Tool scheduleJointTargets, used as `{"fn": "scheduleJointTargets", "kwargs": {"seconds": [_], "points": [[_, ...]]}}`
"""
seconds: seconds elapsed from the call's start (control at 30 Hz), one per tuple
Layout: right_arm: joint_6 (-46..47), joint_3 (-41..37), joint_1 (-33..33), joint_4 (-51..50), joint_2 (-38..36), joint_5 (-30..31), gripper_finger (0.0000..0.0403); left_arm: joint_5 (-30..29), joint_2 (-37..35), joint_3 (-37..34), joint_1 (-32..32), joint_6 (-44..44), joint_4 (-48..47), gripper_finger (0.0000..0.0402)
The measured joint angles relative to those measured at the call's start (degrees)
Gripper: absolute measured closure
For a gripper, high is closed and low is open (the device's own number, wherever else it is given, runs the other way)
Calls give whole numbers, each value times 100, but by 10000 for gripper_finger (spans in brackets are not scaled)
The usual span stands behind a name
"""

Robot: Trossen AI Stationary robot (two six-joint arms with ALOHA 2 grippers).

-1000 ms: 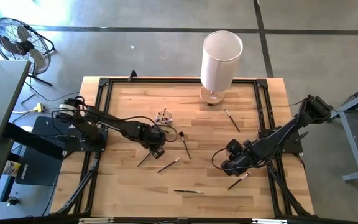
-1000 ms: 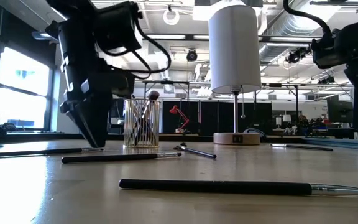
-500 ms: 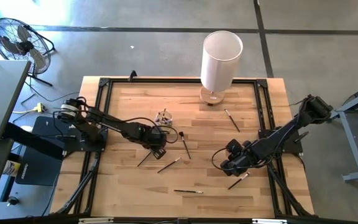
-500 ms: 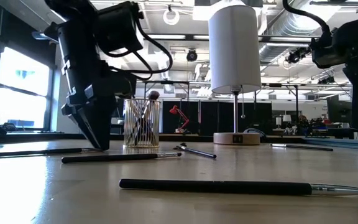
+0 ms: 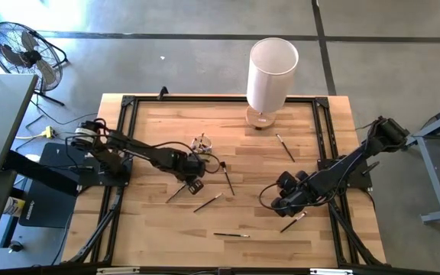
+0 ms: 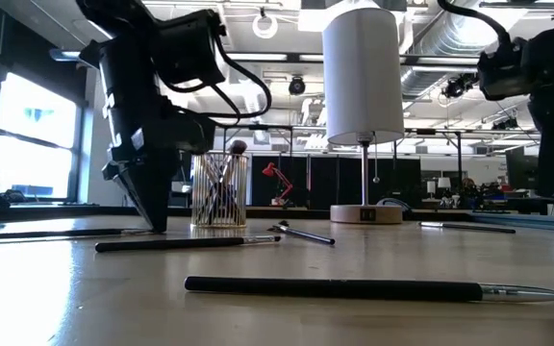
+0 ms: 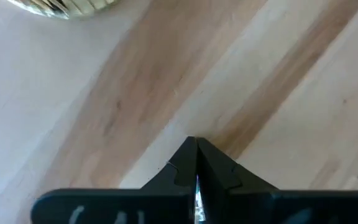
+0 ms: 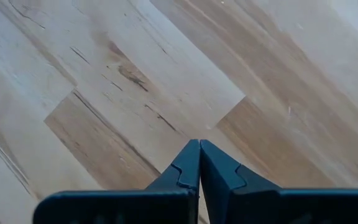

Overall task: Put items in baskets/containers
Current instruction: Put the black eyeshadow brush into the yellow holder

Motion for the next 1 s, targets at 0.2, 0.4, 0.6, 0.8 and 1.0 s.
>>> {"fn": "scheduleJointTargets", "kwargs": {"seconds": [0.2,0.4,0.6,0.8,1.0], "points": [[-226,0,2,118,0,79,400,-25,-526,298,-415,-195,-142,401],[-361,2,0,203,0,122,397,-1180,-1150,556,-813,-251,-480,401],[-437,2,-9,343,2,259,400,-2238,-1797,692,-903,-165,-558,401],[-474,2,-79,522,4,380,397,-2719,-2210,746,-814,234,-409,401],[-492,2,-198,657,2,424,397,-2741,-2251,726,-517,532,-452,401]]}}
